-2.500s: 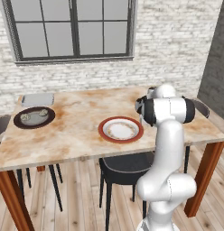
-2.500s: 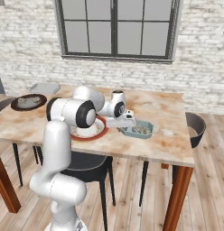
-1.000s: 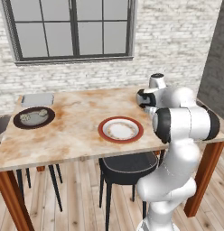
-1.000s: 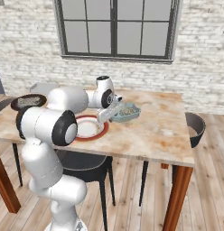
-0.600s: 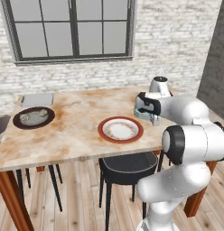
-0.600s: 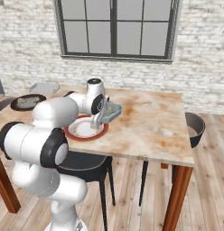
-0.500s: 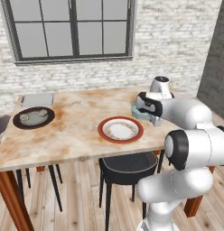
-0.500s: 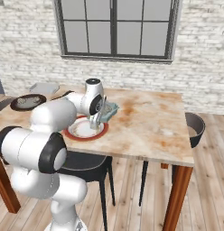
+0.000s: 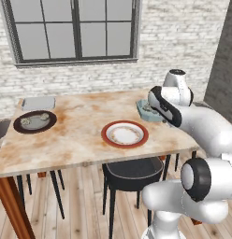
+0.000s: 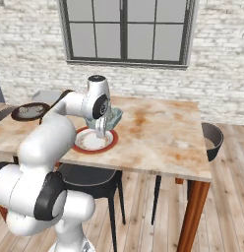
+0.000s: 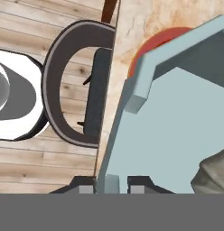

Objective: Place two dumplings into each of the tupperware containers and then place the containers in the fridge.

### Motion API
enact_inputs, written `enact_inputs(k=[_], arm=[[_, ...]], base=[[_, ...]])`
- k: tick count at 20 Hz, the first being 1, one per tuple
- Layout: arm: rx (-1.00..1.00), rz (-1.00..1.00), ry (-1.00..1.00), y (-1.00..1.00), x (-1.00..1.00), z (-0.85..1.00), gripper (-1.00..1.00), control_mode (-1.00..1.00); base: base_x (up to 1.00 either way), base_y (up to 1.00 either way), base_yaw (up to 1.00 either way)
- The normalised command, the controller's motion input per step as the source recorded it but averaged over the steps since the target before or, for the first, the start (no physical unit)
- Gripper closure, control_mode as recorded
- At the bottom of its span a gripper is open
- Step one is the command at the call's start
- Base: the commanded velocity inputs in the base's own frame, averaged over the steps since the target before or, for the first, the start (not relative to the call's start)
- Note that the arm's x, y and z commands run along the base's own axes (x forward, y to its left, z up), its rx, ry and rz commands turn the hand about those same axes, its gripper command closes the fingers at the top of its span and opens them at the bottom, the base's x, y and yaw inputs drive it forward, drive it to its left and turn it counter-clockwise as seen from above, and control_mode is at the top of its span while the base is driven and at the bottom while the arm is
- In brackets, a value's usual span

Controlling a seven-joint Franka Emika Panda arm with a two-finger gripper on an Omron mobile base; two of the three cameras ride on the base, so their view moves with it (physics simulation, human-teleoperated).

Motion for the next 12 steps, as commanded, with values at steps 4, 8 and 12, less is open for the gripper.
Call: enact_inputs(k=[4, 8, 12], arm=[[-0.15, 0.01, -0.03, 0.31, -0.79, 0.05, 1.0, -1.0], [0.0, 0.0, -0.08, 0.26, -0.5, 0.02, 1.0, -1.0], [0.01, 0.0, -0.08, 0.0, -0.37, 0.09, 1.0, -1.0]], base=[[0.0, 0.0, 0.0], [0.0, 0.0, 0.0], [0.0, 0.0, 0.0]])
